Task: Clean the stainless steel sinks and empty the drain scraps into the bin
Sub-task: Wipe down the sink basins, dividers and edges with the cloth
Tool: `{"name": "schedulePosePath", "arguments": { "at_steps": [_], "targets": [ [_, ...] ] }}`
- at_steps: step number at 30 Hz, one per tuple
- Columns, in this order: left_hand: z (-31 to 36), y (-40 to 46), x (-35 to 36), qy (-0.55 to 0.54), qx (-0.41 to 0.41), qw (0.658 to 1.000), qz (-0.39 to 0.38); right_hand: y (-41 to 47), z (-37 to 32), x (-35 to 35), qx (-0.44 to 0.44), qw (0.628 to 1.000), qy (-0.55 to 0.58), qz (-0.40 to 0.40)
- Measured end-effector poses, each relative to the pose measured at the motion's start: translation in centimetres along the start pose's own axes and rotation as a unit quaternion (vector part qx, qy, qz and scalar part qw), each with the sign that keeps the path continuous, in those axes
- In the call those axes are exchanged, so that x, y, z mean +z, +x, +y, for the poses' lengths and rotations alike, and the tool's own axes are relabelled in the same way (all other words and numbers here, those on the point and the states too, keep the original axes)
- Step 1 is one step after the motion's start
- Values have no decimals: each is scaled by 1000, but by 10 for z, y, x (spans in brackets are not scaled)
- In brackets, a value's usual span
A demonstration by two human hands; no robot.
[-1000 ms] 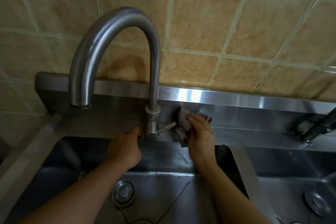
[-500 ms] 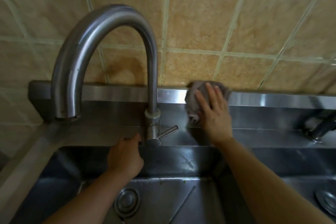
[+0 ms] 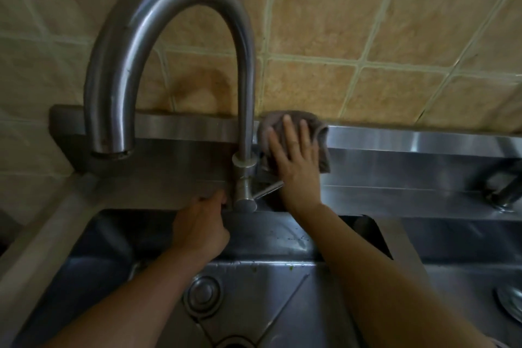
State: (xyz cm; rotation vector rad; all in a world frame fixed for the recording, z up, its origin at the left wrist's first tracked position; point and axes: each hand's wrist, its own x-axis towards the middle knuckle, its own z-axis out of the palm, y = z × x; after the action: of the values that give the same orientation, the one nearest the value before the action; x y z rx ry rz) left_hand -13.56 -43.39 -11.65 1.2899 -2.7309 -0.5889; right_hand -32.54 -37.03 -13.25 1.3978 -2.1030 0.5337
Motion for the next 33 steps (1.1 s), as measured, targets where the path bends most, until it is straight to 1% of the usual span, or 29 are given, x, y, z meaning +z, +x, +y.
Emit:
{"name": "schedulePosePath", "arguments": {
  "at_steps": [2,4,5,7,9,10,11,13,14,15,16,18,20,22,24,26,28,30,31,33],
  "targets": [
    [1,-1,1,4,-7,1000,0,2,0,-3,-34,999,36,-3],
    [1,-3,1,20,-10,1000,-2,-8,11,-14,-46,996,71,21],
    [2,-5,0,28,-9,1000,-3,-16,18,-22,-37,996,80,26],
    [4,-7,0,45,-6,999,-7,-40,24,-33,37,993,112,15],
    [7,-9,-2,52,-11,998,-15,-59,16,-37,135,974,178,-41],
    [8,-10,-3,51,-15,998,-18,-63,9,-37,143,968,192,-75],
    [9,-10,-3,49,-17,998,-21,-63,3,-35,116,970,183,-106],
    [11,-10,-4,51,-18,998,-22,-54,-8,-25,30,977,127,-167],
    [11,-10,-4,55,-16,998,-22,-48,-12,-22,9,971,111,-213],
    [12,-10,-3,62,-15,998,-23,-44,-14,-21,2,963,97,-252],
    [12,-11,-2,68,-15,997,-25,-45,-11,-18,3,958,84,-275],
    [13,-13,-2,74,-23,997,-22,-53,2,-22,15,958,65,-277],
    [14,-14,-2,76,-30,996,-24,-67,27,-34,64,959,34,-273],
    [14,-15,-3,82,-27,996,-23,-79,61,-46,146,950,4,-276],
    [16,-16,-1,79,-23,996,-20,-88,96,-62,244,925,-17,-290],
    [18,-18,0,73,-25,997,-18,-93,119,-74,331,898,-9,-291],
    [20,-19,1,74,-24,997,-23,-94,120,-74,384,878,-21,-285],
    [20,-19,1,79,-19,996,-30,-90,103,-67,399,869,-43,-289],
    [20,-18,0,80,-16,996,-35,-88,91,-62,387,873,-41,-292],
    [18,-16,-2,69,-17,996,-52,-86,66,-50,311,903,-16,-295]
  ]
}}
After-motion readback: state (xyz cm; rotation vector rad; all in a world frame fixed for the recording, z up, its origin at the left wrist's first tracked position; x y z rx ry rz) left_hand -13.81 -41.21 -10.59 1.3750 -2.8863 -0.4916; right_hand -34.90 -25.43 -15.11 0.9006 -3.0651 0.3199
